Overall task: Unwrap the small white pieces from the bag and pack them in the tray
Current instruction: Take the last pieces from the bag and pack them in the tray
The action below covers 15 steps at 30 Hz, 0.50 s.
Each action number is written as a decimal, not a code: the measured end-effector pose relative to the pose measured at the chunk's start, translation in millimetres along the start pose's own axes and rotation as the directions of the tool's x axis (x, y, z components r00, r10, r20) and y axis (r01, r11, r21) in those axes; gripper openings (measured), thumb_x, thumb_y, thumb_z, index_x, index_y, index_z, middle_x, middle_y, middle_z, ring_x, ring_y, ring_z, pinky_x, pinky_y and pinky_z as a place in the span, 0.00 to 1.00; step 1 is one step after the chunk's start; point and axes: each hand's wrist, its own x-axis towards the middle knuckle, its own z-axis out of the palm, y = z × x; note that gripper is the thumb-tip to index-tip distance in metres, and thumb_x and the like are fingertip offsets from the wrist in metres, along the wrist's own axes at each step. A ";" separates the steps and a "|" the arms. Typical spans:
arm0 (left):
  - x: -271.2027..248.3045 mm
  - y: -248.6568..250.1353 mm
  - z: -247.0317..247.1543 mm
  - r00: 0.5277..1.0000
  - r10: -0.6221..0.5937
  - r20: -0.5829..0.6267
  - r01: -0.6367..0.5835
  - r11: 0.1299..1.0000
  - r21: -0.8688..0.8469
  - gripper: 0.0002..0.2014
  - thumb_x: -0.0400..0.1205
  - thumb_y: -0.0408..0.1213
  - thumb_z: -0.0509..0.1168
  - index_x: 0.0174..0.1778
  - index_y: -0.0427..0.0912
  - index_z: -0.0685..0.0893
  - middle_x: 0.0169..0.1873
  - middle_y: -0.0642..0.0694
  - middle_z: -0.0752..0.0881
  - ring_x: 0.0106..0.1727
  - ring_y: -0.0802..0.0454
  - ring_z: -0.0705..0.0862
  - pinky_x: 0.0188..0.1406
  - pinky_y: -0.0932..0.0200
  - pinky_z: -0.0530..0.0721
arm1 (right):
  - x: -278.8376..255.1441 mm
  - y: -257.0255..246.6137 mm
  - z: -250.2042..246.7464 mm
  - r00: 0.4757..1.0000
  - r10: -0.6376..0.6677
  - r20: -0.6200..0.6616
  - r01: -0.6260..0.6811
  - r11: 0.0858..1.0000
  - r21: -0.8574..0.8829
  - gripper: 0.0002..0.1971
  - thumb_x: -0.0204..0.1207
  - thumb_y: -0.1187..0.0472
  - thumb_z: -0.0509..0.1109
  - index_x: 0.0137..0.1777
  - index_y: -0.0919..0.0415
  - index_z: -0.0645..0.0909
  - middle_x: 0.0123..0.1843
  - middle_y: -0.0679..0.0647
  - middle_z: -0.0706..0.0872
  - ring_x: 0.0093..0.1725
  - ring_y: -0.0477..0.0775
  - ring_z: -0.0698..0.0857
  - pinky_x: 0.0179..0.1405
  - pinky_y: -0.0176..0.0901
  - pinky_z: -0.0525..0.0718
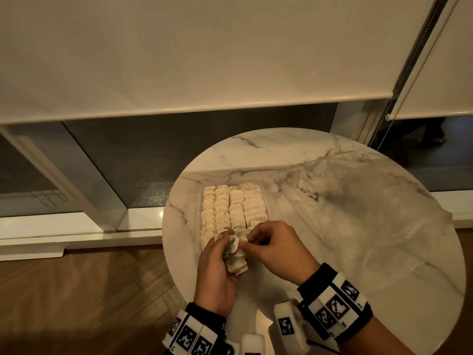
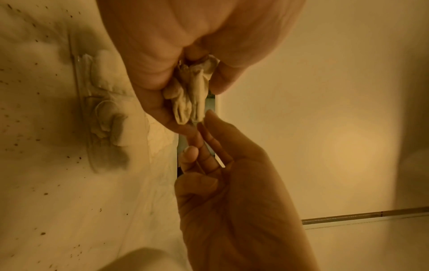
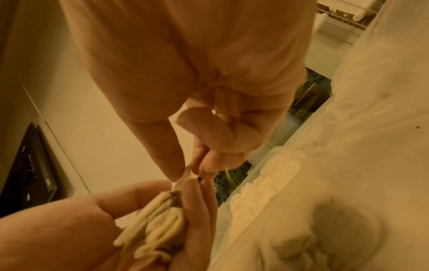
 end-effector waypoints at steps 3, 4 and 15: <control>-0.2 0.0 -0.6 1.000 0.015 -0.007 -0.015 1.000 0.000 0.11 0.87 0.36 0.62 0.60 0.39 0.87 0.44 0.41 0.90 0.36 0.48 0.87 0.27 0.58 0.82 | 0.8 0.7 -1.9 1.000 -0.012 0.001 0.012 1.000 0.019 0.06 0.72 0.52 0.80 0.37 0.52 0.88 0.32 0.48 0.90 0.31 0.40 0.85 0.34 0.36 0.83; -0.7 0.1 -0.5 1.000 0.022 -0.003 -0.022 1.000 -0.004 0.12 0.87 0.36 0.62 0.61 0.38 0.87 0.44 0.40 0.90 0.36 0.47 0.88 0.28 0.57 0.82 | 1.3 1.2 -3.3 1.000 -0.024 0.003 0.024 0.999 0.030 0.06 0.72 0.52 0.80 0.37 0.51 0.88 0.33 0.47 0.89 0.33 0.41 0.85 0.36 0.39 0.84; 8.7 3.9 -13.5 0.991 0.086 -0.101 -0.091 0.995 -0.050 0.08 0.88 0.33 0.62 0.56 0.38 0.86 0.46 0.38 0.89 0.37 0.45 0.88 0.29 0.53 0.86 | 22.2 -3.7 -14.3 0.989 -0.114 -0.095 0.131 0.973 0.189 0.05 0.77 0.60 0.75 0.41 0.51 0.84 0.36 0.49 0.89 0.40 0.55 0.89 0.46 0.60 0.91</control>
